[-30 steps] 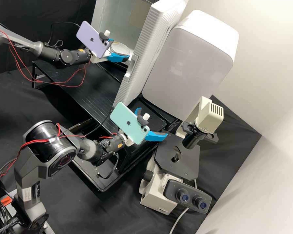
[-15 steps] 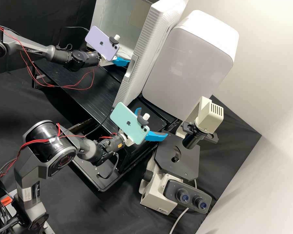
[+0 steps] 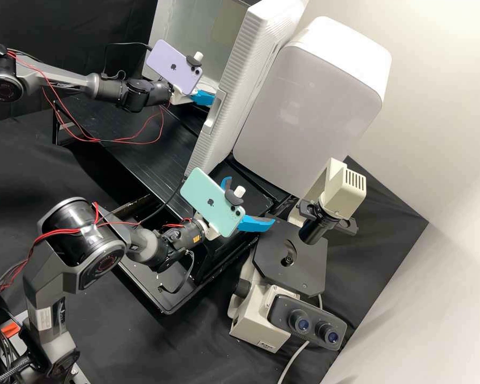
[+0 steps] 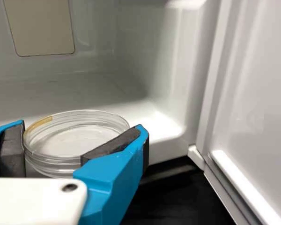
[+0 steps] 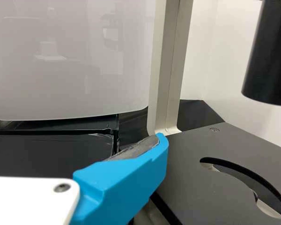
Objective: Place the petri dish in the incubator
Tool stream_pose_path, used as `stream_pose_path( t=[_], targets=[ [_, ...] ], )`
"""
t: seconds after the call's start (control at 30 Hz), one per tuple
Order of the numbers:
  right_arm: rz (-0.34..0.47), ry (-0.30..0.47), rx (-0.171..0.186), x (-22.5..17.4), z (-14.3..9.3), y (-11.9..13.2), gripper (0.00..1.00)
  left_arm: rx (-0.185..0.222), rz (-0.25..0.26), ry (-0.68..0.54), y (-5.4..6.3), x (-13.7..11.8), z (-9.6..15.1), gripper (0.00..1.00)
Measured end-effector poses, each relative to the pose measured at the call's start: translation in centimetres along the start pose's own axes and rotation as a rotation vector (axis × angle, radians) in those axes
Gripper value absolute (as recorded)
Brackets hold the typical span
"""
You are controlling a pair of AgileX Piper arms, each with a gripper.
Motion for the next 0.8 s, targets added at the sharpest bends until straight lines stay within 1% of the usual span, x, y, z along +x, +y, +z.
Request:
stream_pose_path(
  t=[0.13,0.23,0.43,0.5,0.63,0.8],
  targets=[
    [0.0,0.0,0.0,0.0,0.0,0.0,1.0,-0.02,0.023,0.003,0.4,0.8,0.0,0.0],
    [0.0,0.0,0.0,0.0,0.0,0.0,1.0,-0.033,0.042,-0.004,1.0,1.0,0.2,0.0],
    [0.0,0.0,0.0,0.0,0.0,0.0,1.0,-0.061,0.089,-0.014,2.5,1.2,0.3,0.0],
    [0.0,0.0,0.0,0.0,0.0,0.0,1.0,-0.067,0.099,-0.009,2.8,1.5,0.0,0.0],
    [0.0,0.0,0.0,0.0,0.0,0.0,1.0,-0.071,0.109,0.012,2.8,2.4,-1.0,0.0],
    [0.0,0.0,0.0,0.0,0.0,0.0,1.0,-0.067,0.099,0.043,2.1,3.4,-2.1,0.0]
  ],
)
